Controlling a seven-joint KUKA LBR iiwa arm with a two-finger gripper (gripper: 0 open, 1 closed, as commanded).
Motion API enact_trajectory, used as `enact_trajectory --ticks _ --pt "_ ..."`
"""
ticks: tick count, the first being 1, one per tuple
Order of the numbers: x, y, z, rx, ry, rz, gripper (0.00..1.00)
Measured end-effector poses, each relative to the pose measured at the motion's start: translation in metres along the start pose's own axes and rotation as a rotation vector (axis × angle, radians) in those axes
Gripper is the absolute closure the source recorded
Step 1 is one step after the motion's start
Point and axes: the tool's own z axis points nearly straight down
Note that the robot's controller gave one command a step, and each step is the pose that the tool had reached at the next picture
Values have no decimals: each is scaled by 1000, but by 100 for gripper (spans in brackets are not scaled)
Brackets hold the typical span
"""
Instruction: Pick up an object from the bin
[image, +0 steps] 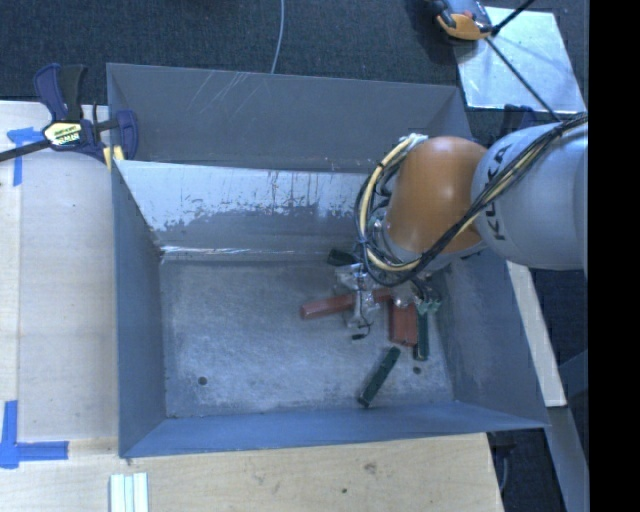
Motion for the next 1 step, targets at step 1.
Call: enact_trajectory --ticks 1 --pt "-4 7 -161 1 2 27 100"
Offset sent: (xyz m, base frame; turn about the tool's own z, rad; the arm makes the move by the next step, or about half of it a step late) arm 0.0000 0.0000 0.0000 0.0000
